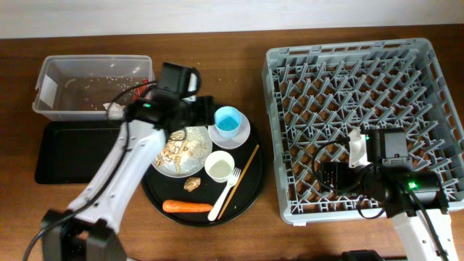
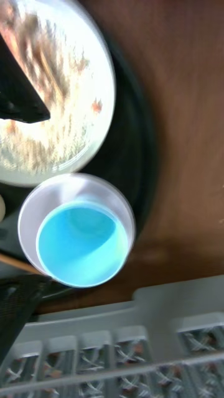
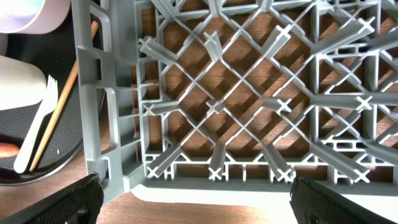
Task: Sort waste into correct bins and load items into the dishwasher rack
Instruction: 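Lift the blue cup with the left gripper toward the right gripper, then take the blue cup with the right gripper and place it in the rack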
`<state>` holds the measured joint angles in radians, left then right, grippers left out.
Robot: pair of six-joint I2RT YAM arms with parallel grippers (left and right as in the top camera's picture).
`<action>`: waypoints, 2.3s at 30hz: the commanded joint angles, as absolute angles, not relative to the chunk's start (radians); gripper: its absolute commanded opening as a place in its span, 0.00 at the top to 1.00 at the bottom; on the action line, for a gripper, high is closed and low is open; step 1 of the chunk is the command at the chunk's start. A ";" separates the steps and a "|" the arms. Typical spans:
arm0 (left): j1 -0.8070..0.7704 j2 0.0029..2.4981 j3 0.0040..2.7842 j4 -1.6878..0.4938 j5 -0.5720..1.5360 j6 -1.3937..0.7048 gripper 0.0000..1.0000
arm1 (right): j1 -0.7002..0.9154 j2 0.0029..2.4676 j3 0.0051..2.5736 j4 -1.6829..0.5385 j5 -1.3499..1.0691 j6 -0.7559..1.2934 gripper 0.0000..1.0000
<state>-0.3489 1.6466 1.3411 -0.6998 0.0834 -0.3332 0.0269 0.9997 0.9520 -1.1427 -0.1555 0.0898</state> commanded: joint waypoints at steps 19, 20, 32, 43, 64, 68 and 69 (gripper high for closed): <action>-0.159 1.684 1.441 -0.659 1.291 -0.080 1.00 | -0.124 1.133 1.053 -0.888 -1.078 -0.211 0.01; -0.176 1.688 1.441 -0.659 1.291 -0.080 1.00 | -0.124 1.164 1.053 -0.866 -1.160 -0.213 0.01; -0.382 1.694 1.441 -0.553 1.195 -0.220 1.00 | -0.057 1.304 1.053 -0.810 -1.461 -0.340 0.01; -0.382 1.694 1.441 -0.554 1.177 -0.232 1.00 | -0.046 1.304 1.053 -0.762 -1.455 -0.340 0.32; -0.328 1.694 1.441 -0.973 0.195 -0.231 0.67 | -0.086 1.295 1.160 -0.982 -0.696 -0.050 0.61; -0.254 1.694 1.441 -1.077 0.029 -0.231 0.67 | -0.371 1.297 1.446 -1.348 -0.261 -0.017 0.61; -0.254 1.694 1.441 -1.077 0.029 -0.231 0.67 | -0.471 1.298 1.459 -1.359 -0.148 0.045 0.61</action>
